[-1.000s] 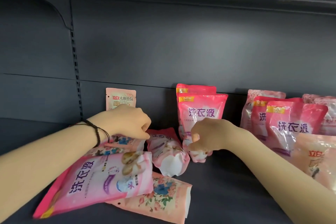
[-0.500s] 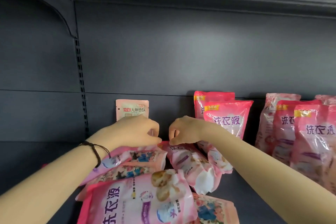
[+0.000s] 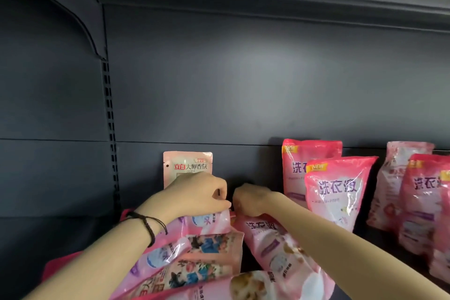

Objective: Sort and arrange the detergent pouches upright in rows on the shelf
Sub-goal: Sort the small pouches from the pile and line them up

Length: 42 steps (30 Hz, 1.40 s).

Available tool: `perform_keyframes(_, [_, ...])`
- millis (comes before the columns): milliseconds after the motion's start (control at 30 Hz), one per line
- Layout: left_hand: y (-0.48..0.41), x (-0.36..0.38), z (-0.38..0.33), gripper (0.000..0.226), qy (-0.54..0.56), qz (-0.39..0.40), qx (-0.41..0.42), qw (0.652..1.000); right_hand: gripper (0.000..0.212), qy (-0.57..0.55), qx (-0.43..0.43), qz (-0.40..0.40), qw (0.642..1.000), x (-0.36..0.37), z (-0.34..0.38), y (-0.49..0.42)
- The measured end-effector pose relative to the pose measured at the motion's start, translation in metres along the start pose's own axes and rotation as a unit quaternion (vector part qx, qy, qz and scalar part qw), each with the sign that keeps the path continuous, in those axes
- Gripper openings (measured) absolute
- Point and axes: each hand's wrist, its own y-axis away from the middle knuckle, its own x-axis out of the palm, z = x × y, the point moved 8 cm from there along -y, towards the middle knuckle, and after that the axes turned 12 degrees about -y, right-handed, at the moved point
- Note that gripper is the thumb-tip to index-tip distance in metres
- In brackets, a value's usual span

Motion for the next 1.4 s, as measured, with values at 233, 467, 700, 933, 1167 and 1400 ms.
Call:
perform_keyframes(233, [0.002,0.019,0.005,0.072,0.137,-0.010,-0.077,0.987,0.024,-0.006,-0.041,-0.156,0.987,-0.039,0.005,0.043])
perform_keyframes(467, [0.007,0.021,-0.017,0.048,0.418,-0.014,-0.071,0.905,0.020,-0.018,-0.117,-0.324,0.939,-0.092,0.028,0.100])
perform_keyframes(700, [0.032,-0.001,-0.024,0.030,0.607,-0.141,-0.102,0.775,0.018,0.003,-0.239,-0.434,0.869,-0.118,0.054,0.143])
perform_keyframes(933, [0.049,-0.004,-0.028,0.035,0.613,-0.106,-0.077,0.779,0.044,-0.345,-0.231,-0.520,0.747,-0.083,-0.001,0.174])
perform_keyframes(1167, [0.053,0.001,-0.028,0.036,0.660,-0.112,-0.092,0.737,0.027,-0.611,-0.118,-0.442,0.647,-0.023,-0.045,0.164])
perform_keyframes(1400, [0.057,-0.023,-0.054,0.039,0.591,-0.159,-0.090,0.786,0.016,-0.648,-0.113,-0.463,0.594,-0.043,-0.064,0.182])
